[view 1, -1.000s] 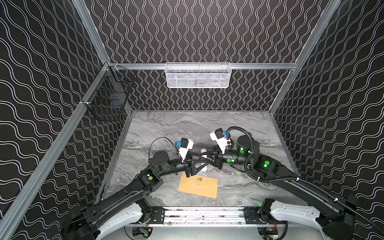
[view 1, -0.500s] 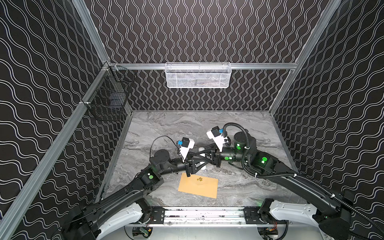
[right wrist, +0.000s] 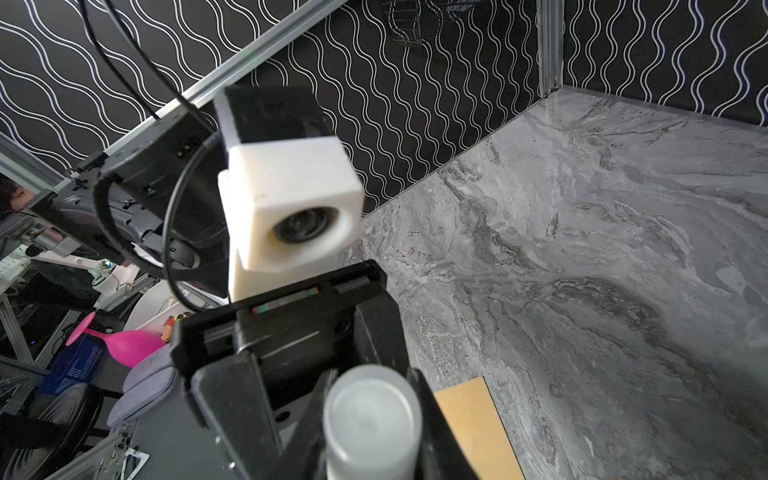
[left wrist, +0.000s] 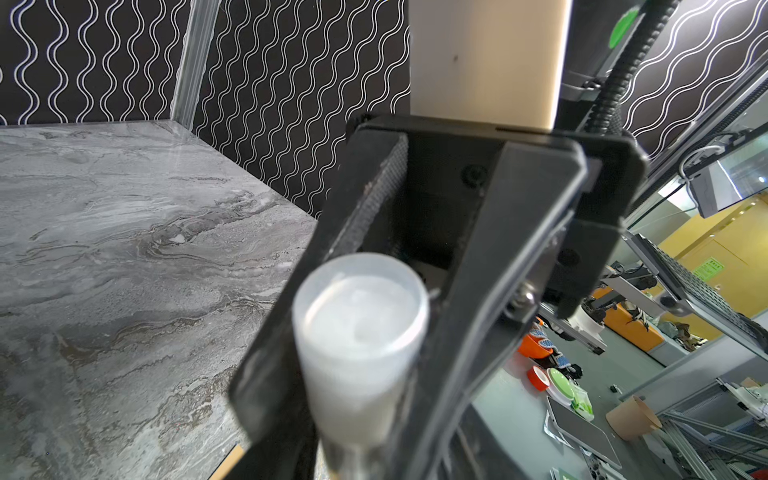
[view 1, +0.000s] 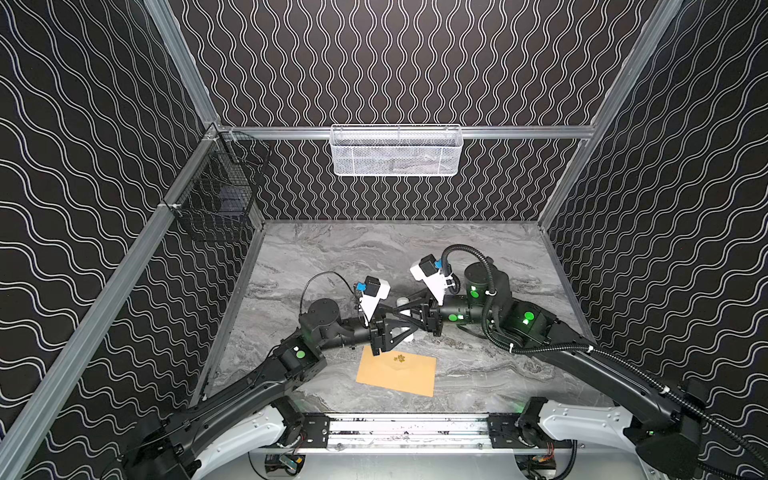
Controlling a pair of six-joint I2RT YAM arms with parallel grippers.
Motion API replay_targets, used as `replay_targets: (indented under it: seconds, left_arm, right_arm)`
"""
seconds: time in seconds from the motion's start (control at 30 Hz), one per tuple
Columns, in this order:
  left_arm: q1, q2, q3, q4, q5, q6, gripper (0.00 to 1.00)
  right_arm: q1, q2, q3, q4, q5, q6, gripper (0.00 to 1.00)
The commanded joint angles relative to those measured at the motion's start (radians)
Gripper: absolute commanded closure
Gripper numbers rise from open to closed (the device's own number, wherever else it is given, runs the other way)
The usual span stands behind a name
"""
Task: Place the letter into the envelope and seal it
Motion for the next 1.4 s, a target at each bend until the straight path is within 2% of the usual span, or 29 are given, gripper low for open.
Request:
replay_targets:
  seconds: [0.0, 0.1, 0.27, 0.37, 0.4, 0.5, 0.53, 0.63, 0.8, 1.03, 1.2, 1.37]
  left_arm:
    - [0.000, -0.005, 0.002, 0.022, 0.000, 0.009, 0.58]
    - [0.000, -0.002, 0.006, 0.019, 0.002, 0.005, 0.64]
    - [0.000, 0.002, 0.002, 0.032, 0.001, -0.015, 0.83]
    - [0.000, 0.000, -0.013, 0.059, -0.011, -0.038, 0.89]
    - [0.000, 0.001, -0.016, 0.064, -0.017, -0.048, 0.90]
    - [0.000, 0.004, -0.025, 0.085, -0.040, -0.089, 0.94]
    - [0.000, 0.006, -0.031, 0.105, -0.049, -0.106, 0.95]
    - [0.002, 0.016, -0.037, 0.152, -0.066, -0.143, 0.99]
    - [0.029, 0.051, -0.016, 0.235, -0.050, -0.211, 1.00]
    - [0.078, 0.184, -0.015, 0.605, 0.045, -0.424, 1.00]
    - [0.076, 0.255, 0.003, 0.768, 0.083, -0.519, 1.00]
    - [0.059, 0.236, 0.001, 0.754, 0.066, -0.497, 1.00]
  right_arm:
    - [0.000, 0.006, 0.013, -0.024, -0.008, -0.021, 0.99]
    - [0.000, 0.012, 0.008, -0.019, -0.013, -0.021, 0.99]
    - [0.000, 0.024, 0.015, -0.019, -0.022, -0.021, 0.98]
    - [0.000, 0.030, 0.029, -0.034, -0.027, -0.026, 0.92]
    - [0.000, 0.028, 0.031, -0.038, -0.027, -0.028, 0.85]
    - [-0.001, 0.002, 0.042, -0.057, -0.006, -0.034, 0.51]
    - [-0.002, -0.019, 0.039, -0.057, 0.010, -0.036, 0.43]
    - [-0.004, -0.105, 0.005, -0.022, 0.067, -0.028, 0.29]
    - [-0.004, -0.269, -0.126, 0.059, 0.159, 0.038, 0.28]
    - [-0.004, -0.515, -0.457, 0.406, 0.136, 0.156, 0.32]
    - [-0.004, -0.508, -0.551, 0.584, 0.061, 0.223, 0.31]
    - [-0.004, -0.443, -0.570, 0.695, 0.028, 0.253, 0.29]
